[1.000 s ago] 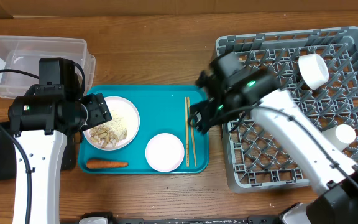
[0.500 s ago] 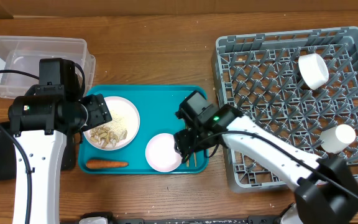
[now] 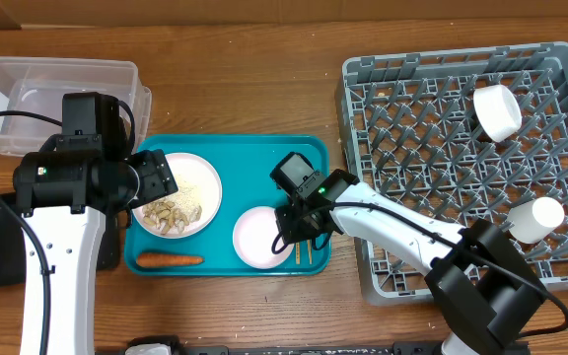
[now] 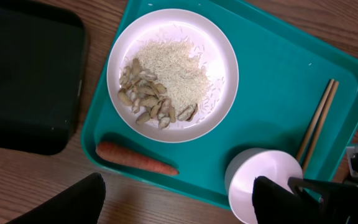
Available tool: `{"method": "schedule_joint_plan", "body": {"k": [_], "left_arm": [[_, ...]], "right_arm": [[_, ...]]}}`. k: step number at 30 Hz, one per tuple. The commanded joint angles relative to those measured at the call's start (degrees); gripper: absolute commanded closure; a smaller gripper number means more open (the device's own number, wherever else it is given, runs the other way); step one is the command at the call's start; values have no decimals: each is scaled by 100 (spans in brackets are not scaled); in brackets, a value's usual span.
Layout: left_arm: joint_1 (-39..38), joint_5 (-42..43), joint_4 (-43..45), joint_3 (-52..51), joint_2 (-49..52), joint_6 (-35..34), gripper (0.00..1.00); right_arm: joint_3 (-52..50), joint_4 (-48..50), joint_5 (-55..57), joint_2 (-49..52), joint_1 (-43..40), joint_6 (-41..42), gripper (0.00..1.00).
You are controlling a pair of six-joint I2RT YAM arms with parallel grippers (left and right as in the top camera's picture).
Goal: Sort waste into correct bins and load items into the dishwasher
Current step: 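Grasp the pink bowl on the tray with the right gripper, then carry the pink bowl into the rack's back right area and release it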
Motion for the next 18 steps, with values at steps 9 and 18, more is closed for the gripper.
{"method": "schedule_joint_plan", "body": {"k": [9,18], "left_arm": [[31,-55,0,61,31,-57,22],[31,-55,4,61,31,-57,22]], "right_arm": [[1773,-1274,2059,-774,-833,2,96],[2240,-2006,6935,-1399,-2188,98,96]]}}
